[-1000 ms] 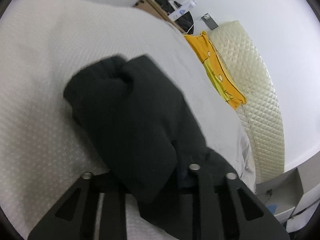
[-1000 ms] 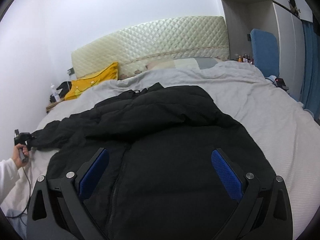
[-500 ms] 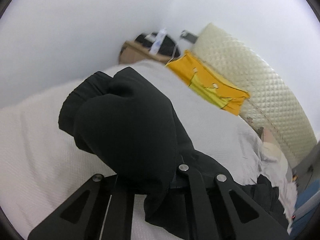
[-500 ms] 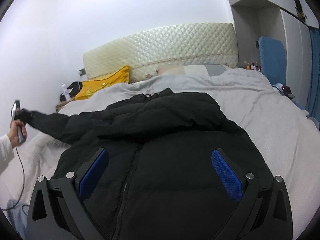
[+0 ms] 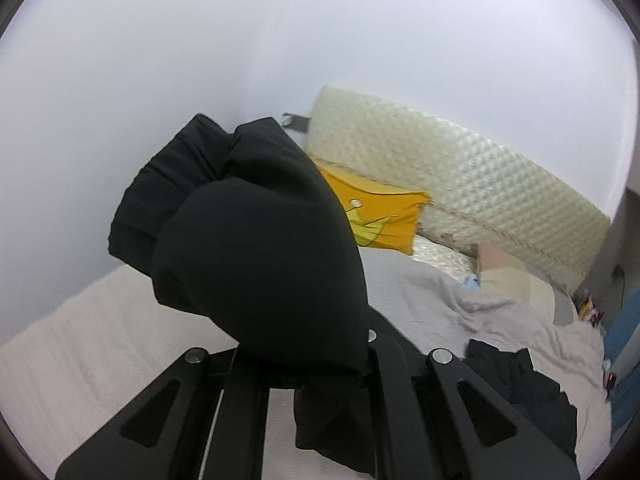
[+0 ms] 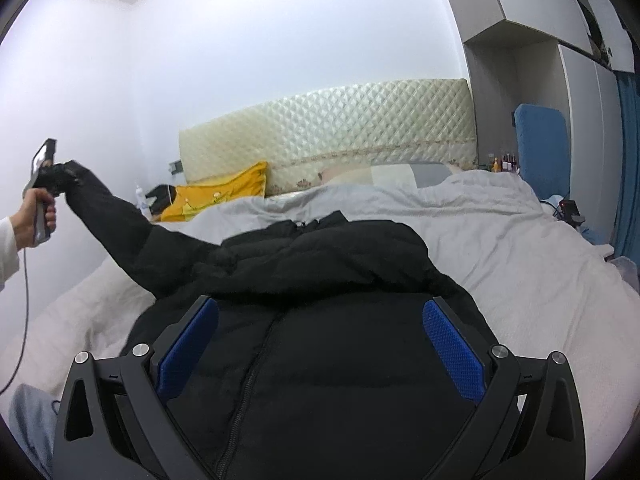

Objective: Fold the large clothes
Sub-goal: 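Lift the sleeve with the left tool and fold it across the jacket body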

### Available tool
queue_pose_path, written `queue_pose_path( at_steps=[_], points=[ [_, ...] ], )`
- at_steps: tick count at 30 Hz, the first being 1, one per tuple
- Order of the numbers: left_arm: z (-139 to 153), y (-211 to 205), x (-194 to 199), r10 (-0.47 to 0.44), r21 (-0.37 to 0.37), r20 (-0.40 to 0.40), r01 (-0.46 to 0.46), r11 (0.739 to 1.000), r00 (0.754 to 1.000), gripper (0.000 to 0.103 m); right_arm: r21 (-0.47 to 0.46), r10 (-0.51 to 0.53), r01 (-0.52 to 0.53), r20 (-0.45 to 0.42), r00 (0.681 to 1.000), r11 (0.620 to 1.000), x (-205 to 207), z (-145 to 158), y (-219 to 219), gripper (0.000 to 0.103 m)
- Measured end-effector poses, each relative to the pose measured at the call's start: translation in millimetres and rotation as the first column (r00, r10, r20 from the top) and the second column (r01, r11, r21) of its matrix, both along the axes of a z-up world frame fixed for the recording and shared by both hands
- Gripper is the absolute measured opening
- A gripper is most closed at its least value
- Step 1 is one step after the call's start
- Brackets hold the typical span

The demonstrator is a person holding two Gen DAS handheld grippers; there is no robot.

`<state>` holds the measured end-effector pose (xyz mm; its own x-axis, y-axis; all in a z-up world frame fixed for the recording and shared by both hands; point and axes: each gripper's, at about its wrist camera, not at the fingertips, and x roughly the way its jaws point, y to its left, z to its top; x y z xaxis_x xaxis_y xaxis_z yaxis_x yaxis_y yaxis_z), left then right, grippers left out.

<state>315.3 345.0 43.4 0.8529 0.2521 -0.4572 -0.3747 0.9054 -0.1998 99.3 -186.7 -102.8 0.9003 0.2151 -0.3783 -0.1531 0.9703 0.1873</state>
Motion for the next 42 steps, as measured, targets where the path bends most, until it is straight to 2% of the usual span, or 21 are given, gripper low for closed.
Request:
queue_pose_path(
  at_steps=[3,9,15,17,23,30,35,38,42],
  points=[
    [19.5,-35.2,2.6,-0.047,0.025,0.026,0.046,0.999,0.999,0.007,0.031,0.002,-0.002,0.0,1.0,1.0,-0.8,0.8,-10.7,0.103],
    [51.6,-111.9,12.8,-0.159,0.088,0.071,0.153,0.984,0.985,0.007,0.012,-0.019,0.019,0.003,1.0,1.0,-4.7,4.2,-26.6,0.103],
    [60.3,-189.1,22.1,-0.276,0.126,0.087,0.264,0.956,0.957,0.007,-0.02,-0.021,0.022,0.026,0.999,1.0,-8.0,11.4,-40.6,0.103],
    [57.3,-218.2,26.9,-0.328,0.126,0.082,0.317,0.94,0.941,0.007,-0.014,-0.03,0.031,0.041,0.999,0.999,-10.8,13.9,-48.2,0.103],
    [39.2,-290.6,37.4,-0.452,0.106,0.071,0.444,0.89,0.889,0.007,0.04,-0.066,0.064,0.058,0.996,0.997,-15.1,17.2,-71.4,0.103],
    [-5.9,-370.8,48.4,-0.569,0.145,0.006,0.562,0.814,0.822,0.007,0.08,-0.082,0.078,0.048,0.995,0.994,-14.3,13.9,-84.1,0.103],
    [-38.3,-397.4,54.5,-0.61,0.095,-0.034,0.61,0.787,0.792,0.007,0.089,-0.079,0.074,0.052,0.995,0.993,-12.4,12.0,-88.3,0.103],
    [-65.7,-420.0,59.8,-0.638,0.097,-0.066,0.641,0.761,0.768,0.008,0.095,-0.079,0.075,0.042,0.996,0.993,-9.7,8.7,-92.0,0.103],
    [-103.0,-449.0,65.5,-0.663,0.045,-0.115,0.671,0.74,0.74,0.008,0.112,-0.085,0.081,0.028,0.996,0.99,-5.1,3.9,-96.3,0.103]
  ],
)
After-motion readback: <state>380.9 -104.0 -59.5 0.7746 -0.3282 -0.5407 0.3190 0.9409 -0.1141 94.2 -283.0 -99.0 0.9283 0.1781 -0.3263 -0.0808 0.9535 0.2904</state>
